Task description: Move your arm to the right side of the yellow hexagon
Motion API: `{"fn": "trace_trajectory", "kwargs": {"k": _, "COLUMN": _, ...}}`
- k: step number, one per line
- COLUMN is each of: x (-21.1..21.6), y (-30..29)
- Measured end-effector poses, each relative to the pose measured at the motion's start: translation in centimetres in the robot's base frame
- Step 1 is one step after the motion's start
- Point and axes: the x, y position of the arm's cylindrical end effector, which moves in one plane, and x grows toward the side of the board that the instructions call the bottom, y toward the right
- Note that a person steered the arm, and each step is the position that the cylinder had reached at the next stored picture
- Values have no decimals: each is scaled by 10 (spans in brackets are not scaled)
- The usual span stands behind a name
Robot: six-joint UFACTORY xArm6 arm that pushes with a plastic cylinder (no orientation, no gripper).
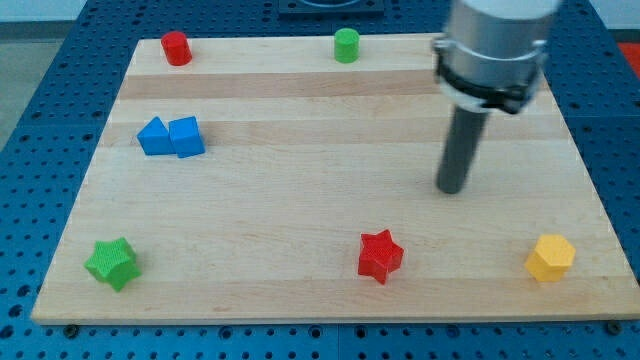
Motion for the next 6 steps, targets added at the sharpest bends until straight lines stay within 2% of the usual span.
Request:
{"fn": "trace_trajectory", "kwargs": {"k": 2, "x": 17, "y": 69}}
{"fn": "trace_trajectory", "kwargs": {"k": 4, "x": 55, "y": 135}}
{"fn": "trace_trajectory", "kwargs": {"k": 6, "x": 88, "y": 136}}
